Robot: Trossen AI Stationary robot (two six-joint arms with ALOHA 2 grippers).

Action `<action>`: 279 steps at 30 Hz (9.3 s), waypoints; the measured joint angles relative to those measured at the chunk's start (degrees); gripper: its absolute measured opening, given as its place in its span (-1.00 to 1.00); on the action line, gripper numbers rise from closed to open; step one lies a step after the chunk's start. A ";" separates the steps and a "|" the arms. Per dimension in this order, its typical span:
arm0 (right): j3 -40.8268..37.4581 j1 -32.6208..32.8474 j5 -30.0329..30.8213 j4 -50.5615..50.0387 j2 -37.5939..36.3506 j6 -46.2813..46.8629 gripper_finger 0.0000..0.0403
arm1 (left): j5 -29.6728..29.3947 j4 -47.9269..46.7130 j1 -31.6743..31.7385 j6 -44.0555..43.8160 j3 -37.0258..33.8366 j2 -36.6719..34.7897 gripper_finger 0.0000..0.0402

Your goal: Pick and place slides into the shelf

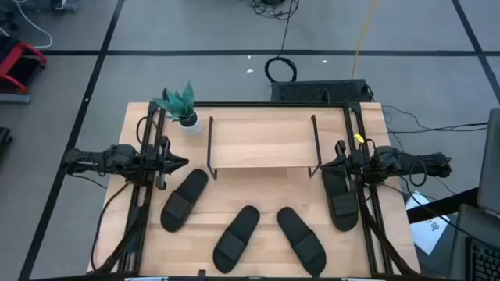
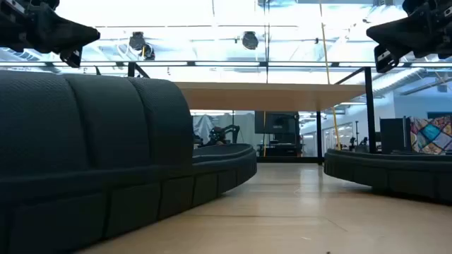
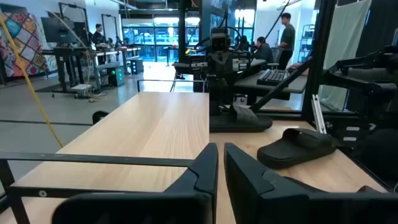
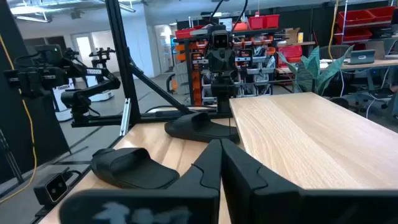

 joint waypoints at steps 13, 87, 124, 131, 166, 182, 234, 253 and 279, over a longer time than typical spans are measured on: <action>0.00 -0.01 0.01 0.00 -0.01 -0.01 -1.00 | 0.00 0.00 -0.01 0.00 0.00 0.01 -0.85; 0.00 0.00 0.00 0.00 0.00 -0.02 -1.00 | 0.01 -0.02 -0.02 0.00 0.00 0.00 -0.85; 0.00 -0.02 0.00 0.52 0.02 -0.02 -1.00 | 0.00 0.00 -0.01 0.00 0.00 0.00 -0.85; 0.00 -0.01 0.00 0.53 0.02 -0.02 -1.00 | 0.00 0.04 -0.02 0.00 0.00 0.01 -0.85; 57.16 -3.18 4.52 -80.98 44.82 12.44 0.00 | -4.50 3.55 0.00 2.73 0.00 0.01 -0.85; 40.97 -24.24 -27.21 -74.56 45.64 -5.89 -0.10 | -4.50 2.21 0.00 2.27 0.00 0.01 -0.85; 31.18 -17.84 -34.56 -71.94 55.39 -8.37 0.10 | -4.48 1.40 0.00 0.79 0.00 0.01 -0.85; 25.27 -11.07 -34.56 -63.19 58.78 3.90 0.10 | -4.47 1.40 0.00 -0.23 0.00 0.01 -0.85; 21.16 -3.09 -36.36 -50.53 67.28 12.56 0.05 | -4.40 1.43 0.00 -2.09 0.00 0.01 -0.85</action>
